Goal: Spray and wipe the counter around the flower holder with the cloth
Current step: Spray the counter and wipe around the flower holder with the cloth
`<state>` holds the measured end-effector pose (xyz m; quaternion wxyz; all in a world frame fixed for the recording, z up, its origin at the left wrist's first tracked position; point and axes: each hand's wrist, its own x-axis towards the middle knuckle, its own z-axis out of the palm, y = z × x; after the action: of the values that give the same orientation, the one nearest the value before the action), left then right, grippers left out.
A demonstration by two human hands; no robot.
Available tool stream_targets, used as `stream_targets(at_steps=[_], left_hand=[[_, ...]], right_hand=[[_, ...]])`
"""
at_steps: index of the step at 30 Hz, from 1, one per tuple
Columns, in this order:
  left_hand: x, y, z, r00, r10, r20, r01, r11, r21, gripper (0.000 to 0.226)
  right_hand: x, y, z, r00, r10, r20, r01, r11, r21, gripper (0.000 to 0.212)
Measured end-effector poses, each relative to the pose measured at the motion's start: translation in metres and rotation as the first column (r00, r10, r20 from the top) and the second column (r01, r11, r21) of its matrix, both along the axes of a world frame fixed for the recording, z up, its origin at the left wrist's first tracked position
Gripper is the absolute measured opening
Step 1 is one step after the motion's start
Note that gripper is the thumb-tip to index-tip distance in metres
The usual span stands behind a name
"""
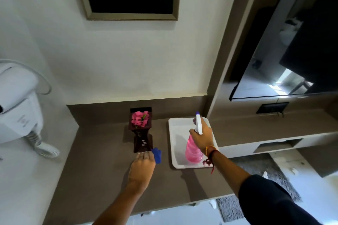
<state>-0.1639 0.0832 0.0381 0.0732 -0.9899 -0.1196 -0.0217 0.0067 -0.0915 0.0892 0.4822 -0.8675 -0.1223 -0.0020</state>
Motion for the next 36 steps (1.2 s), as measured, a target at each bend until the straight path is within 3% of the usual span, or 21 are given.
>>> stream_targets(at_steps=[7,14,17,19,21,24,26,27,29,31,34,36], left_hand=[[0.02,-0.006,-0.004,1.0,0.017,-0.007,-0.017,1.0,0.008,0.045],[0.027,-0.005,-0.004,0.998,0.043,0.048,-0.048,0.992,0.114,0.033],[0.026,-0.01,-0.001,0.996,0.076,0.041,-0.081,0.989,0.121,0.032],[0.026,-0.01,-0.003,0.991,0.136,0.009,-0.137,0.99,0.028,0.031],[0.026,-0.007,-0.005,0.975,0.217,-0.035,-0.22,0.971,-0.095,0.025],[0.027,-0.002,-0.009,0.936,0.352,-0.024,-0.341,0.888,-0.309,0.025],[0.032,0.0,-0.012,0.884,0.467,-0.007,-0.409,0.768,-0.493,0.026],[0.033,0.004,-0.013,0.852,0.523,-0.004,-0.425,0.687,-0.589,0.025],[0.031,0.01,-0.017,0.782,0.623,0.004,-0.387,0.49,-0.781,0.021],[0.029,0.016,-0.017,0.686,0.726,-0.042,-0.304,0.234,-0.923,0.02],[0.024,0.027,-0.01,0.559,0.803,-0.207,-0.153,-0.146,-0.977,0.02],[0.019,0.034,-0.008,0.551,0.776,-0.307,-0.024,-0.354,-0.935,0.017]], right_hand=[[0.06,-0.033,-0.028,0.996,-0.062,-0.068,0.061,0.998,-0.021,0.053],[0.077,-0.052,-0.045,0.987,0.016,-0.163,-0.004,0.997,0.079,0.044],[0.076,-0.07,-0.042,0.973,0.108,-0.205,-0.104,0.994,0.031,0.061],[0.075,-0.086,-0.039,0.958,0.205,-0.2,-0.218,0.975,-0.045,0.076],[0.067,-0.099,-0.042,0.97,0.226,-0.094,-0.239,0.957,-0.165,0.09],[0.043,-0.097,-0.048,0.948,0.169,0.268,-0.073,0.939,-0.335,0.088],[0.032,-0.073,-0.047,0.877,0.254,0.409,-0.093,0.923,-0.373,0.078],[0.027,-0.053,-0.046,0.848,0.344,0.404,-0.167,0.896,-0.411,0.074],[0.019,-0.005,-0.039,0.809,0.526,0.262,-0.371,0.804,-0.465,0.076],[0.018,0.041,-0.031,0.766,0.639,0.069,-0.543,0.702,-0.461,0.082],[0.028,0.106,-0.012,0.731,0.67,-0.131,-0.644,0.612,-0.46,0.094],[0.039,0.14,0.001,0.713,0.668,-0.212,-0.663,0.545,-0.513,0.099]])
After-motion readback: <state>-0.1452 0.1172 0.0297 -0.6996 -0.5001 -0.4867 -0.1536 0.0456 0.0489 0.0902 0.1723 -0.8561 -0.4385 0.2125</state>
